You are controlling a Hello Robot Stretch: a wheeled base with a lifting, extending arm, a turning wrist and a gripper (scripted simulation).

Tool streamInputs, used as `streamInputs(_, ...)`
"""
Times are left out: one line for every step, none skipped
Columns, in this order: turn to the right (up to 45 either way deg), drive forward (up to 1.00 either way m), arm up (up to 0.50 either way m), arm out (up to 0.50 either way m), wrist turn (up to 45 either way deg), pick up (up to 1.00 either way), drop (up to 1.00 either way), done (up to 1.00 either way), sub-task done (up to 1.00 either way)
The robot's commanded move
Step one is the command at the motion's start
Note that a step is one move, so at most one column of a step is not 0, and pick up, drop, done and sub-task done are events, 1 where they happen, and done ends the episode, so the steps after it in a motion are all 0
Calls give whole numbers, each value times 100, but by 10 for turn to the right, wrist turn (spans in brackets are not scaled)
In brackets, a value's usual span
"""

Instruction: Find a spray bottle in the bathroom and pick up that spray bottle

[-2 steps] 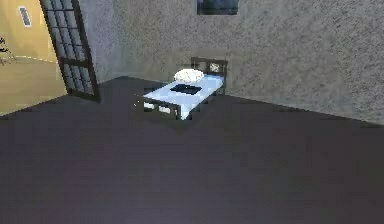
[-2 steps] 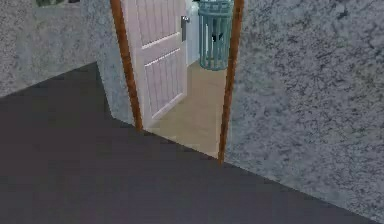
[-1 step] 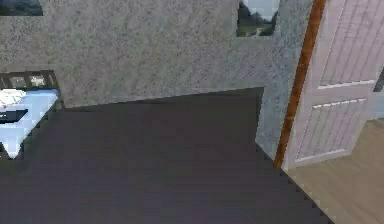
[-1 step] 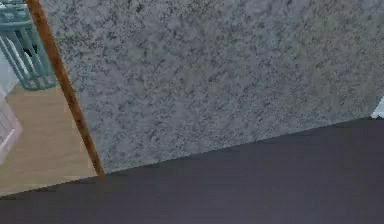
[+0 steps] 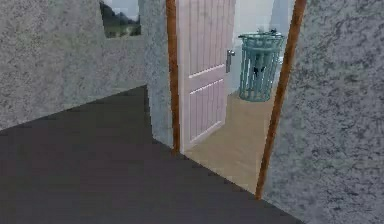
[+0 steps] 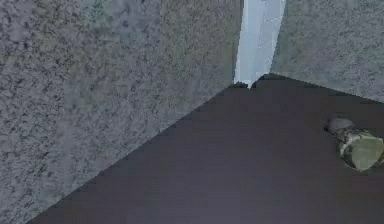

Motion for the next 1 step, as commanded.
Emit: streamInputs(0,100,0,0,0,0,0,0,0)
